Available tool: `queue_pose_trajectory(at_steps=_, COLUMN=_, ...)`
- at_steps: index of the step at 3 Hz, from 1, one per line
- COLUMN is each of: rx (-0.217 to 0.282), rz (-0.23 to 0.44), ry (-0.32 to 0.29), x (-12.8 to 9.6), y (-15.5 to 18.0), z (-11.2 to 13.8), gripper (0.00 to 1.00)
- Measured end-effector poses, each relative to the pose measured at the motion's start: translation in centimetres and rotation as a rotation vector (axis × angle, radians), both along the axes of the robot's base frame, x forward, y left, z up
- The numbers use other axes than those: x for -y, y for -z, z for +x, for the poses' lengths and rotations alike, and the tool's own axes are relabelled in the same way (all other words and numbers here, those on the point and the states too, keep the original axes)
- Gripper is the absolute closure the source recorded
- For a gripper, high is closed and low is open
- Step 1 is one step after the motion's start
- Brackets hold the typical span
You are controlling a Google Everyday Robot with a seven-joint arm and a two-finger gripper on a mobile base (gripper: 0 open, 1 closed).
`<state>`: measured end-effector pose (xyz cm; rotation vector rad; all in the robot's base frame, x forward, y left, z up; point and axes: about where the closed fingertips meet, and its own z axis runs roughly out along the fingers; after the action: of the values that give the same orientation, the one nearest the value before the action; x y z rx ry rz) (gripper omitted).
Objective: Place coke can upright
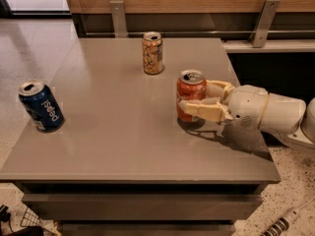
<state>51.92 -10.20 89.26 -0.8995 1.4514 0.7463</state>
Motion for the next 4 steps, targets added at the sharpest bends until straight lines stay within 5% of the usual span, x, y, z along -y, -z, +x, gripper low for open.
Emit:
queue_pose_trajectory(at_steps=2, rx=-0.01, rz=0.047, ry=0.016, x=-1.5, y=2.5, z=-1.0, gripper=1.0)
queue_pose_trajectory(at_steps=3, rx=-0.01, rz=0.05, ry=0.02, x=-1.7, y=2.7, z=-1.0, gripper=0.88)
queue_pose_trajectory(at_steps=4, rx=-0.009, rz=0.05, ry=0.016, x=-1.9, y=2.7, z=-1.1, gripper=0.64)
